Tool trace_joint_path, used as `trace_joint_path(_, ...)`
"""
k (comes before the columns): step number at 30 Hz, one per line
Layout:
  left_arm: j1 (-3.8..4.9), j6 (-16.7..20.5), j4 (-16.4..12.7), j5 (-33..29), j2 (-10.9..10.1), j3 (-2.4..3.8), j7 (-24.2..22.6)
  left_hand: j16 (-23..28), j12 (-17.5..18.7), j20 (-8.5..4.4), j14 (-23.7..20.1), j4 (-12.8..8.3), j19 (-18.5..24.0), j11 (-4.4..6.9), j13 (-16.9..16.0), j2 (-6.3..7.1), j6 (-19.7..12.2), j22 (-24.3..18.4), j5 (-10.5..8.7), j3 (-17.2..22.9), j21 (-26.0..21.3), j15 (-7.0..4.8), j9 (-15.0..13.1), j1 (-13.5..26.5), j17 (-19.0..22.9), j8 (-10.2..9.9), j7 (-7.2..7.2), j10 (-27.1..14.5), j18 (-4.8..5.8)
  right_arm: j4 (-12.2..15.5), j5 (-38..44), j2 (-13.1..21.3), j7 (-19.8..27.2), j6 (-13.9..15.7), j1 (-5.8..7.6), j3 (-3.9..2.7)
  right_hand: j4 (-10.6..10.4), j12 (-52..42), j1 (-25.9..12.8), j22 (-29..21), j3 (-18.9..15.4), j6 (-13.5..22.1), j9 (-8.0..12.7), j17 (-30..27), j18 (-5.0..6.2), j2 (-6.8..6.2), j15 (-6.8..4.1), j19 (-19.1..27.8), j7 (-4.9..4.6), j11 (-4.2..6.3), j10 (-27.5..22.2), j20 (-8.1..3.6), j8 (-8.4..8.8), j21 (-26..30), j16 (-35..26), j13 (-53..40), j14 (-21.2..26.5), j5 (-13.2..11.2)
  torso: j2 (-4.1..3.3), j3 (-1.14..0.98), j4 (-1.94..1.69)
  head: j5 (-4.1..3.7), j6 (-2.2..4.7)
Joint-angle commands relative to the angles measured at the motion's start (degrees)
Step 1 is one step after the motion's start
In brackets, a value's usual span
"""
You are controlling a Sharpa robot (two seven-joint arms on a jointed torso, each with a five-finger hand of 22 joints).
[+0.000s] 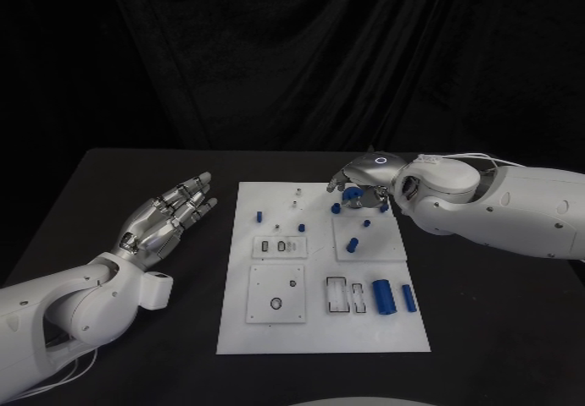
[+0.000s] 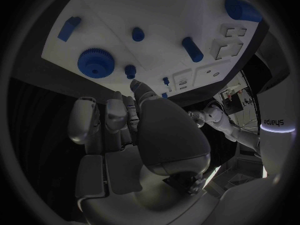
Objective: Assemble the parts on the task board
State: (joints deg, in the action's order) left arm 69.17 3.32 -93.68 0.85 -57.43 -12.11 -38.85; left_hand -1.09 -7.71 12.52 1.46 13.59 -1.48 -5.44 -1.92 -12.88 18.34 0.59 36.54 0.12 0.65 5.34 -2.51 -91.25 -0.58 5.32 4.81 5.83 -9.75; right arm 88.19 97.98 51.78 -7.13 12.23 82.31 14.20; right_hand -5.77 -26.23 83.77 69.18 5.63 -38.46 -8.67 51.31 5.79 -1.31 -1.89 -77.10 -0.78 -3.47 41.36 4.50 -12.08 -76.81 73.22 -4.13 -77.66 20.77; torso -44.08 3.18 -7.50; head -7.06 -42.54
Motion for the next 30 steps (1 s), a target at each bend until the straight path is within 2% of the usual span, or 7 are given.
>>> trace_joint_path(1,0.18,-0.8,-0.1,0.2,0.1,0.05,-8.5,-0.2,0.1,0.37,0.0,0.0,-0.2,-0.01,0.1,0.29,0.2,0.1,0.22,0.2,0.3,0.49,0.0,-0.1,-0.1,0.0,-0.21,-0.3,-0.66,-0.2,0.7,-0.1,0.0,-0.8,-0.49,-0.04,-0.1,0.3,0.1,0.1,0.4,-0.4,-0.1,0.1,-0.86,-0.49,-0.1,-0.3,-0.16,0.0,0.6,-0.13,0.26,-0.3,0.2,-0.1,-0.4,-0.4,0.39,0.08,-0.02,0.11,-0.22)
trace_joint_path(15,0.16,-0.9,-0.3,0.2,-0.6,0.03,-8.1,-0.2,0.1,0.63,0.0,0.0,-0.2,-0.09,0.1,0.38,0.0,0.1,0.18,0.5,0.4,0.67,0.0,-0.2,-0.1,-0.1,-0.13,-0.6,-0.65,-2.2,0.7,-1.7,-0.8,0.4,-2.4,-0.04,-0.4,0.8,-0.4,0.0,0.6,-0.2,-0.2,0.0,-0.78,-0.93,-0.03,-0.1,-0.14,-0.18,0.4,-0.11,0.48,-0.1,0.1,0.0,-0.4,-0.4,0.82,0.08,0.03,-0.08,-0.78)
trace_joint_path(16,0.16,-0.9,-0.4,0.2,-0.6,0.03,-8.1,-0.2,0.2,0.7,0.0,0.0,-0.2,-0.04,0.1,0.43,0.0,0.1,0.16,0.6,0.3,0.68,0.0,-0.2,-0.1,-0.1,-0.08,-0.8,-0.65,-2.3,0.7,-1.9,-0.7,0.5,-2.51,-0.04,-0.4,1.0,-0.4,-0.1,0.7,-0.4,-0.2,-0.1,-0.75,-0.95,0.03,0.0,0.03,-0.28,0.3,-0.08,0.4,-0.1,0.0,0.0,-0.3,-0.3,0.88,0.1,0.04,-0.1,-0.81)
trace_joint_path(20,0.15,-0.8,-0.4,0.2,-0.7,0.03,-8.0,-0.1,0.3,0.82,-0.1,0.0,-0.2,0.34,0.2,0.79,-0.3,0.1,0.06,1.0,0.3,0.51,0.0,-0.1,0.0,-0.2,-0.17,-1.6,-0.67,-3.1,0.7,-2.4,-0.1,1.4,-2.99,-0.04,-0.3,2.3,-0.2,-1.4,2.1,-3.9,-1.2,-2.2,-0.34,-1.12,0.18,1.4,3.21,-0.29,-1.0,0.1,-0.14,1.1,-1.3,0.0,0.8,0.1,0.97,0.11,0.12,-0.03,-0.77)
trace_joint_path(23,0.15,-0.9,-0.3,0.2,-0.6,0.02,-7.9,-0.1,0.3,0.83,-0.2,0.0,-0.2,0.36,0.2,0.84,-0.3,0.1,0.05,1.1,0.3,0.49,0.0,-0.1,0.0,-0.3,-0.19,-1.7,-0.67,-3.6,0.7,-2.8,0.3,1.9,-3.3,-0.04,-0.5,2.4,-0.4,-1.3,2.6,-5.3,-1.5,-2.3,-0.35,-1.15,0.2,1.5,3.38,-0.39,-0.8,0.14,-0.15,1.2,-1.4,-0.1,0.8,0.1,0.98,0.12,0.35,0.07,-0.85)
trace_joint_path(28,0.15,-1.1,-0.1,0.2,-0.5,0.01,-7.5,0.0,0.3,0.85,-0.2,0.0,-0.2,0.26,0.2,0.95,-0.4,0.1,0.0,1.2,0.3,0.41,0.0,0.0,0.0,-0.3,-0.17,-1.9,-0.66,-4.4,0.7,-3.4,0.9,2.5,-3.82,-0.04,-0.8,2.5,-0.7,-0.9,3.2,-6.5,-1.7,-2.3,-0.4,-1.13,0.26,1.4,3.16,-0.5,-0.5,0.18,-0.03,1.1,-1.4,-0.2,0.8,0.0,1.1,0.0,-0.26,-0.5,-1.1)
trace_joint_path(30,0.14,-1.2,-0.1,0.2,-0.4,0.01,-7.4,0.0,0.3,0.85,-0.2,0.0,-0.2,0.26,0.2,0.95,-0.4,0.1,0.0,1.2,0.3,0.41,0.0,0.0,0.0,-0.3,-0.17,-1.9,-0.66,-4.6,0.7,-3.5,1.1,2.6,-3.96,-0.04,-0.8,2.5,-0.6,-0.8,3.3,-6.7,-1.7,-2.1,-0.43,-1.12,0.26,1.3,3.13,-0.51,-0.5,0.19,-0.03,1.0,-1.3,-0.2,0.8,0.0,1.12,0.04,-0.16,-0.46,-1.19)
